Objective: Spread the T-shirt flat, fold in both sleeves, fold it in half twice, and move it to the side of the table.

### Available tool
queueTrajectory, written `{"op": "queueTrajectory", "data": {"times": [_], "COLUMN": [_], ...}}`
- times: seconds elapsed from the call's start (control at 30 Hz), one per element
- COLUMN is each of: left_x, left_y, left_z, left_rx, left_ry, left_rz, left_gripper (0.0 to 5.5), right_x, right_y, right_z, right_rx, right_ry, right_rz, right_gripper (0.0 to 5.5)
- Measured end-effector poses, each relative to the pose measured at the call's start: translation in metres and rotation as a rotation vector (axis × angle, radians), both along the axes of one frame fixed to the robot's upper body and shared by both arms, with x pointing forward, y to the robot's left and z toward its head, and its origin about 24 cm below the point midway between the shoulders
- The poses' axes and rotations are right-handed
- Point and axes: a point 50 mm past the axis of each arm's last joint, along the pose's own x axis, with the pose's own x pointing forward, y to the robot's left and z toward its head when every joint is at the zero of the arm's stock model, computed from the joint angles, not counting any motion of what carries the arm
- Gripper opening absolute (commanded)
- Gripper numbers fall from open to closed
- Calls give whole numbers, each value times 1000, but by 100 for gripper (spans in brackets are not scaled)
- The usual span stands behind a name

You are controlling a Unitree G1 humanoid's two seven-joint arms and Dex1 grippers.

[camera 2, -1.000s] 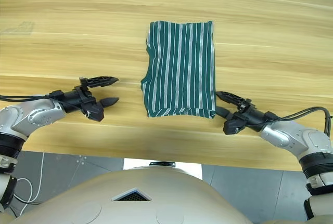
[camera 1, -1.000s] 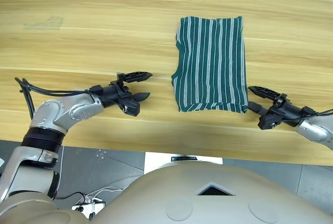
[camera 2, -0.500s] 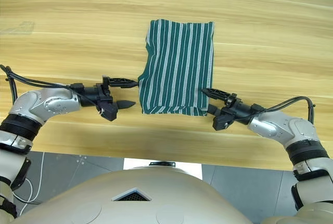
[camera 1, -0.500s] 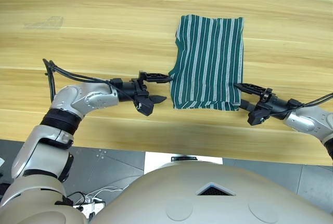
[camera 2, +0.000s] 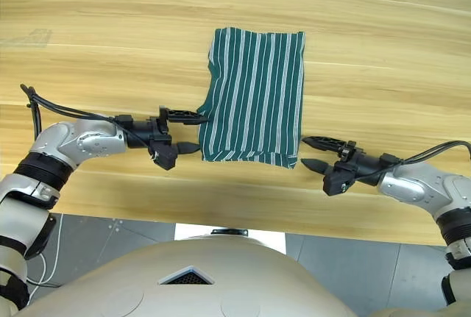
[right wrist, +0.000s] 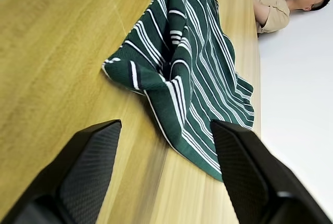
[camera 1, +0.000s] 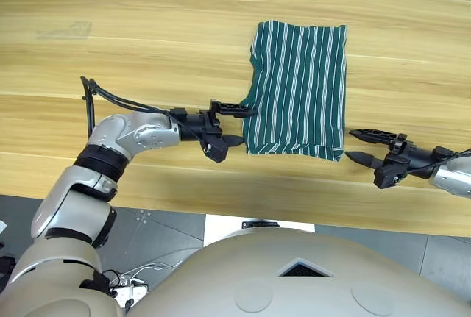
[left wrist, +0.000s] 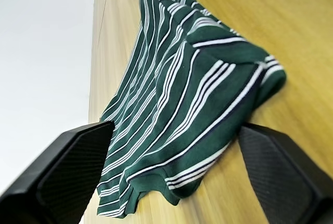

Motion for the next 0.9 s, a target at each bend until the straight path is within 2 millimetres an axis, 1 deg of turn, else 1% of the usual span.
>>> {"op": "queueTrajectory", "data": {"times": [0.23,0.43,0.6,0.7,0.73,0.8,0.83,0.87,0.9], "left_x": [0,-1,-2,-1,-1,-1,-2,-2,-2], "left_y": [-13,-17,-19,-19,-19,-19,-20,-20,-20], "left_z": [-2,-4,-6,-6,-6,-7,-8,-9,-10], "left_rx": [-26,-46,-65,-70,-70,-67,-64,-62,-58], "left_ry": [11,18,25,28,28,33,38,41,45], "left_rz": [-27,-31,-30,-27,-28,-32,-33,-36,-38], "left_gripper": [431,431,431,431,410,386,363,354,331], "right_x": [-1,9,16,17,18,19,19,20,20], "right_y": [-1,11,26,27,28,31,34,34,34], "right_z": [-3,-10,-13,-13,-13,-14,-14,-14,-15], "right_rx": [23,80,109,106,106,112,119,117,112], "right_ry": [23,15,8,6,6,5,6,6,8], "right_rz": [-8,-17,25,37,39,52,64,70,75], "right_gripper": [319,319,319,319,319,319,300,294,271]}}
